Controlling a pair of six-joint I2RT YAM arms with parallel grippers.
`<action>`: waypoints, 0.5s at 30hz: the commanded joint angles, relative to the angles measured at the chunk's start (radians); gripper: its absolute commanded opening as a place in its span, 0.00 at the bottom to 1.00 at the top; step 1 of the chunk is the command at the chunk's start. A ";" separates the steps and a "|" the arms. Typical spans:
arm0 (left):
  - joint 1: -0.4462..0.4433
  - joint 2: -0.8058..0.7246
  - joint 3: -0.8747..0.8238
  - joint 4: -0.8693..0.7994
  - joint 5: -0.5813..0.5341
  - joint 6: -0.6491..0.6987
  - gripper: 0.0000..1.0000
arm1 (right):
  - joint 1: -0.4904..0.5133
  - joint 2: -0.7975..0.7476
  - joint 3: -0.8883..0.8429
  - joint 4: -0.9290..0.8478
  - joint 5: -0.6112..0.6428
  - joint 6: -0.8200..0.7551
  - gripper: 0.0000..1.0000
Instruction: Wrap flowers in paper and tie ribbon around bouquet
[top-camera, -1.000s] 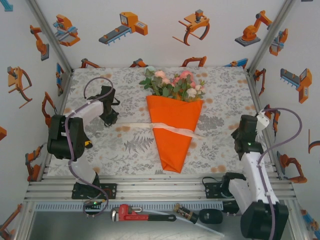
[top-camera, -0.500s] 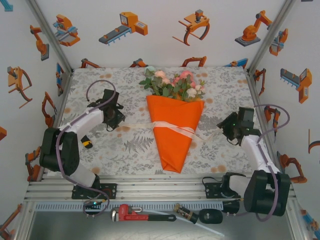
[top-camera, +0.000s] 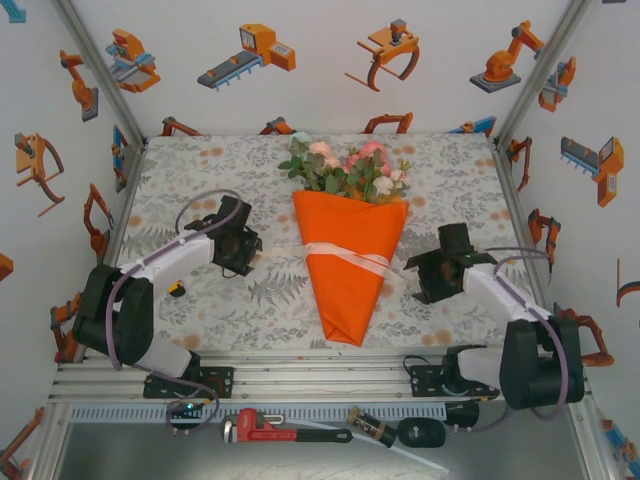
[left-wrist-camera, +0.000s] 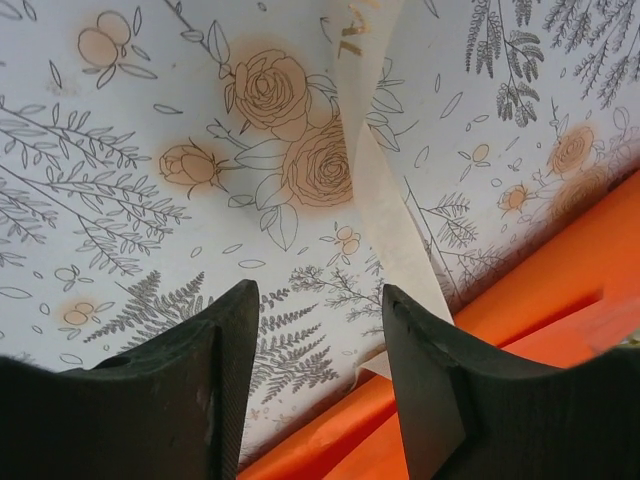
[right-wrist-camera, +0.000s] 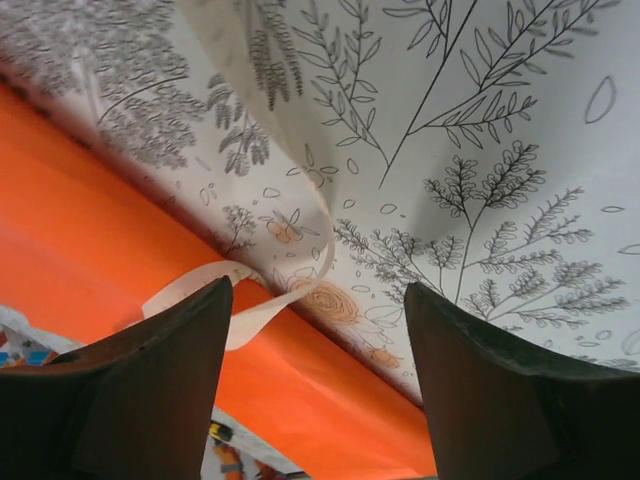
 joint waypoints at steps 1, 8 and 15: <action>-0.006 -0.022 -0.015 -0.006 -0.004 -0.106 0.53 | 0.015 0.064 -0.007 0.094 -0.036 0.091 0.58; -0.011 0.002 -0.013 0.017 0.003 -0.141 0.61 | 0.022 0.077 -0.007 0.109 0.031 0.070 0.14; -0.042 0.092 0.060 0.030 0.028 -0.162 0.62 | 0.022 -0.006 -0.001 0.100 0.081 0.008 0.00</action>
